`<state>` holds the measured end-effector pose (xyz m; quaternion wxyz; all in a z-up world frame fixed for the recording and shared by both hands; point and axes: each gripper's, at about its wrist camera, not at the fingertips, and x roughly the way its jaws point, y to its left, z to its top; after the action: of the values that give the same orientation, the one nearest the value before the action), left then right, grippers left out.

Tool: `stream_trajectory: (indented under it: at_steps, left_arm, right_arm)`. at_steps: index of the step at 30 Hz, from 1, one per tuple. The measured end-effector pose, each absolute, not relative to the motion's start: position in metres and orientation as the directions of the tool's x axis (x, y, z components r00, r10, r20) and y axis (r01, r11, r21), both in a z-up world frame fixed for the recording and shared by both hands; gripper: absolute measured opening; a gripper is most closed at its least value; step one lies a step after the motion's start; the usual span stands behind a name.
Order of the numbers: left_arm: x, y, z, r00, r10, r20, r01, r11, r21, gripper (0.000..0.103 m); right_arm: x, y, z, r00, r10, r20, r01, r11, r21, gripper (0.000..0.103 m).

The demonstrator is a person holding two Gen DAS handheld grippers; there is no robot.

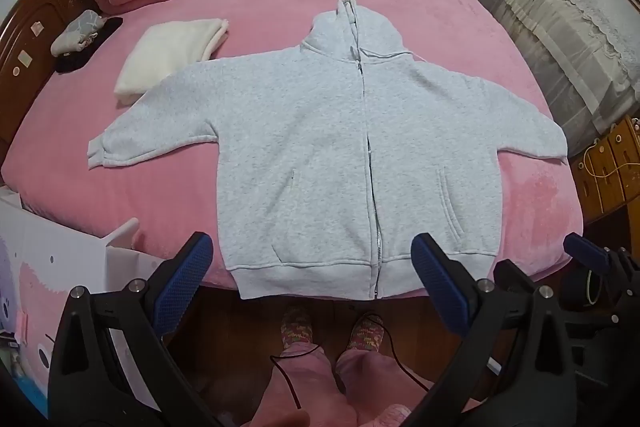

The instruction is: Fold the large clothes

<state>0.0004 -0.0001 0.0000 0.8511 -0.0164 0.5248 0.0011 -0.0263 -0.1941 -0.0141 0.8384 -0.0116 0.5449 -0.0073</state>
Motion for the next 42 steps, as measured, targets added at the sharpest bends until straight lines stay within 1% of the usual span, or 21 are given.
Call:
stream_trajectory:
  at_steps: [5,23,28,42]
  left_arm:
    - [0.01,-0.01,0.004,0.445,-0.011,-0.896,-0.016,1.0,-0.02,0.099]
    - [-0.007,-0.014,0.006,0.458,-0.005,-0.889,-0.033,0.999,-0.023,0.099]
    - [-0.013,-0.015,0.003,0.454,-0.009,-0.891,-0.031,0.999,-0.026,0.099]
    - [-0.031,-0.022,-0.005,0.444,0.009,-0.896,-0.115,0.992,-0.047,0.099]
  right_arm:
    - [-0.026,-0.195,-0.013,0.409,-0.026,-0.912,-0.002,1.0,-0.029,0.097]
    - [-0.029,-0.198,-0.013,0.408,-0.015,-0.913,-0.001,1.0,-0.017,0.097]
    - [-0.028,-0.202,-0.007,0.411,-0.032,-0.911,0.002,0.999,-0.035,0.097]
    - [-0.044,-0.216,-0.007,0.423,-0.014,-0.906,-0.038,0.999,-0.033,0.097]
